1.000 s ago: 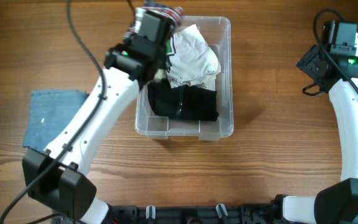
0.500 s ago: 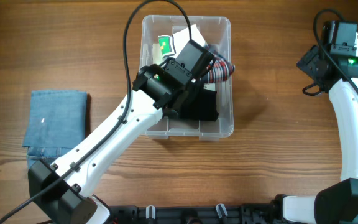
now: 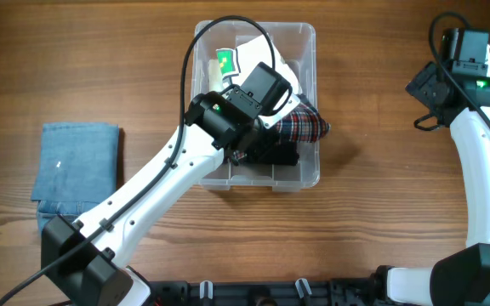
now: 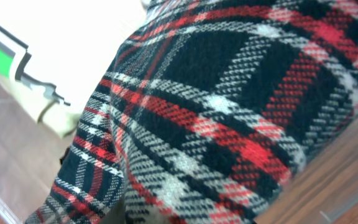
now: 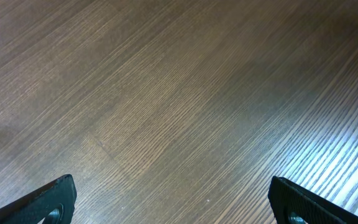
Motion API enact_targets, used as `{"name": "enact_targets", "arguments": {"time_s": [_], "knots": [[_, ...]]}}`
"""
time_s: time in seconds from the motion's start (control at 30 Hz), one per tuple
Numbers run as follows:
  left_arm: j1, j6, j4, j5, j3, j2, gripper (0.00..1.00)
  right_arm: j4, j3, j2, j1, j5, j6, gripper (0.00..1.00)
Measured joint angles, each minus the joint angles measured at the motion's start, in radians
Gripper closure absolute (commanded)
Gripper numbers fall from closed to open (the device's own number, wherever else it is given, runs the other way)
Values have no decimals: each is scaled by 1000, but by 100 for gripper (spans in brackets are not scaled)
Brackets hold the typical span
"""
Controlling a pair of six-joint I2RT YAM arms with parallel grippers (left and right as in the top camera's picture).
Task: Pack container
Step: 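Lower the plaid garment into the bin's lower part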
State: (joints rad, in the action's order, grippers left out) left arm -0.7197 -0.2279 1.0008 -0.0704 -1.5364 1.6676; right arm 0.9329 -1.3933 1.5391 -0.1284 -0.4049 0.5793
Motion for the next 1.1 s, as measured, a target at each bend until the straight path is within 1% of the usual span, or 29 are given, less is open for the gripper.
{"name": "enact_targets", "arguments": {"time_s": [0.13,0.3,0.37,0.4,0.47,0.5,0.53,0.67,0.7,0.9,1.1], "knots": [[3,-40,-13,20,0,0,80,0,0,0,0,0,0,0],[6,-78,-6,51,1,3,74,0,0,0,0,0,0,0],[6,-84,-2,56,1,8,69,0,0,0,0,0,0,0],[6,-86,2,58,1,10,63,0,0,0,0,0,0,0],[7,-91,10,62,1,12,60,0,0,0,0,0,0,0],[8,-92,12,64,1,13,56,0,0,0,0,0,0,0],[10,-92,13,66,1,14,48,0,0,0,0,0,0,0],[29,-102,13,71,1,16,8,0,0,0,0,0,0,0],[36,-106,13,73,1,16,0,0,0,0,0,0,0,0],[70,-103,4,76,1,16,0,0,0,0,0,0,0,0],[73,-103,-48,78,1,16,1,0,0,0,0,0,0,0]]}}
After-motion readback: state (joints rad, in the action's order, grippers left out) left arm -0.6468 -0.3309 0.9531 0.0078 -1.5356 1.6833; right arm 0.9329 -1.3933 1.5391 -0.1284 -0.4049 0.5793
